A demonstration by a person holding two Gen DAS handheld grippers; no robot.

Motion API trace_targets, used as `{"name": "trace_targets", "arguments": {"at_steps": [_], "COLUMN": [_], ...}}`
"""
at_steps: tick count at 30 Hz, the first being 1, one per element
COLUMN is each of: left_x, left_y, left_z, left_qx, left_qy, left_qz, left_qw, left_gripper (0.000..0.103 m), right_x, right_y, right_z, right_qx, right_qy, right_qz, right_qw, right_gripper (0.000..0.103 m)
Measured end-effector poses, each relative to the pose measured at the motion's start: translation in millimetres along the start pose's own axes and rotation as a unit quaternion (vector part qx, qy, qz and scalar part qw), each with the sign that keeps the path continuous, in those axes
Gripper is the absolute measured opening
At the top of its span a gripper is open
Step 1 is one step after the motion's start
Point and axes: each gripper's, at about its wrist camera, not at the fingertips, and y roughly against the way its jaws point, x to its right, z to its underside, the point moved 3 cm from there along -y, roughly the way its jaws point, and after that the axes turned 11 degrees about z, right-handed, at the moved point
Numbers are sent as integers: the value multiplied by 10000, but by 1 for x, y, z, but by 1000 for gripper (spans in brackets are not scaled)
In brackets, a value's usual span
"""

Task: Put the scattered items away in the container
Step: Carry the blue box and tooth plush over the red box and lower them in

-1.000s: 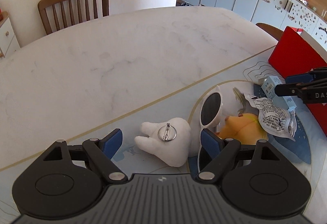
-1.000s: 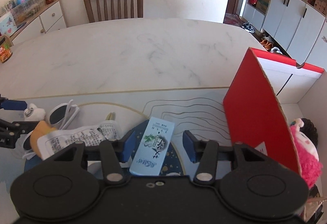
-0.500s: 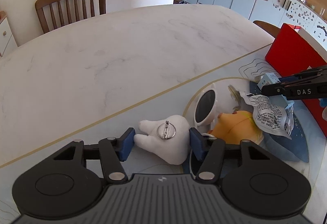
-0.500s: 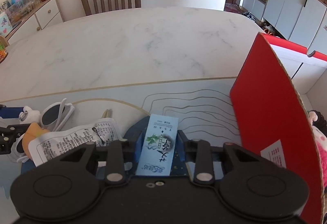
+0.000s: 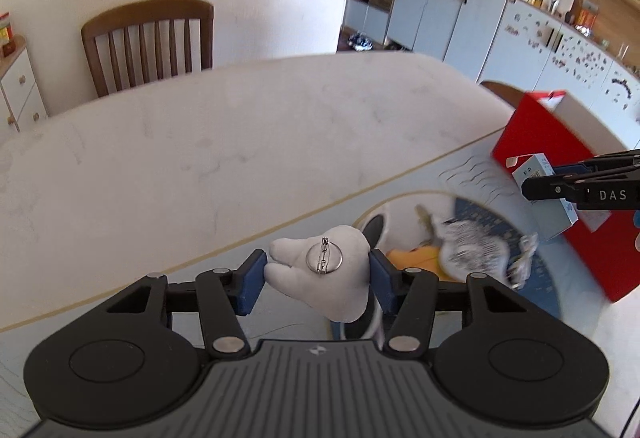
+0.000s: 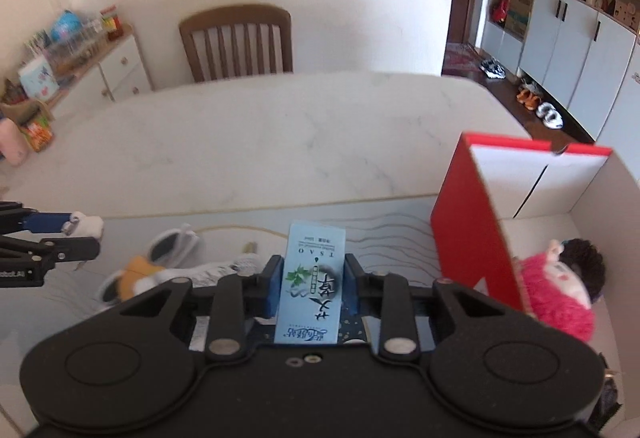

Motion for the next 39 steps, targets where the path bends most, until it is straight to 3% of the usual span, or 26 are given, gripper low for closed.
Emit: {"name": "trace_targets", "arguments": {"at_steps": [10,17,29,39], "left_x": [66,130,228,287], "left_y": [40,34,-40,-139], "left_z": [-38,-66,-109,-135], "left_qx": [365,515,381,-151], "left_qy": [-537,-1011,-1538,-1842], "left_qz": [462,894,1360,1315], "left_qw": [9968,9895,9780,9739], "left_gripper": [54,54,54,54], "right_x": [40,85,185,225], "right_y": [76,94,82,39], "right_z": [-15,-12,11,34], "right_qx": [528,642,499,59], "right_qy": [-129,-232,-450,-385], "right_qz": [-141,100,502,485], "right_qw": [9984,9976,9965,9981], "right_gripper": [103,103,103,103]}}
